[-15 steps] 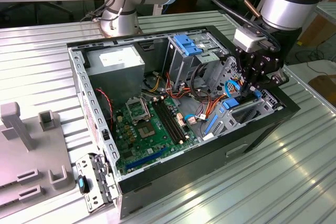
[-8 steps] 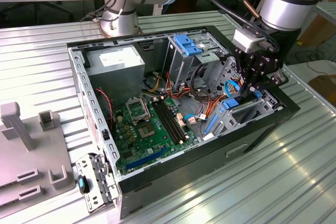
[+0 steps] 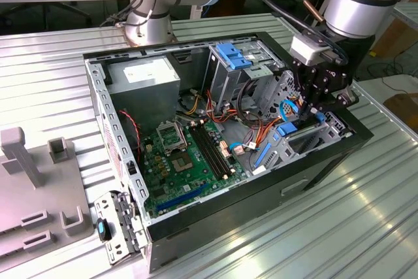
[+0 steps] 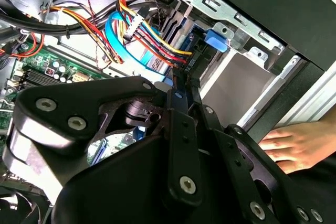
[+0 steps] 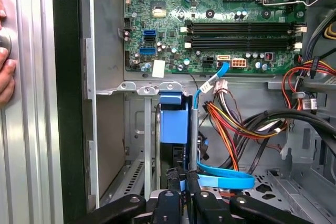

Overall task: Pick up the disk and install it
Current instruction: 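Insert the first disk wire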

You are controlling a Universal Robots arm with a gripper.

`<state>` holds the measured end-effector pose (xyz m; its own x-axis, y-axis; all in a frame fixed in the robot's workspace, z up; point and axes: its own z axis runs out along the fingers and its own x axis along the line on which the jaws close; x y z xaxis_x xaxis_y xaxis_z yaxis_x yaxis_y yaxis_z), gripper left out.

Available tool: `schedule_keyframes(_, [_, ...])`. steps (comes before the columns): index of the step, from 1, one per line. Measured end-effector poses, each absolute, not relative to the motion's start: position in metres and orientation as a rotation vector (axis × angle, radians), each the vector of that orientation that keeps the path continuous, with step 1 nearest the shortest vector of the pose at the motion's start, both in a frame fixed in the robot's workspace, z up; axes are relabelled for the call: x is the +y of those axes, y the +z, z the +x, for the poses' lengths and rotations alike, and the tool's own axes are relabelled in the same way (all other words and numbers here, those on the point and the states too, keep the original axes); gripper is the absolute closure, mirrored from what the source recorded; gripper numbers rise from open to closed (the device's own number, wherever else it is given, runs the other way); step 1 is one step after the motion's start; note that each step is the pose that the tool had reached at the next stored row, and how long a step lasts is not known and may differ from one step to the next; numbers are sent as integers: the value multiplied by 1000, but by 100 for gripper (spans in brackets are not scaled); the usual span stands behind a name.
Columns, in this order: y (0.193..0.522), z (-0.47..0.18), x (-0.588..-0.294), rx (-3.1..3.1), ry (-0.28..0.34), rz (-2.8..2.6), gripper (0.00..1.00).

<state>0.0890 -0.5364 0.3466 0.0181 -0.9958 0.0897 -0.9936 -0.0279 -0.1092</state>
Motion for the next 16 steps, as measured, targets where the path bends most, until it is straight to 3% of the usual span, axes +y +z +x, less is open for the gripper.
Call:
schedule_keyframes(10, [347,89,-537,2176,-211,-2226,84])
schedule_keyframes(16, [347,89,-544,2164,-169,-2209,84])
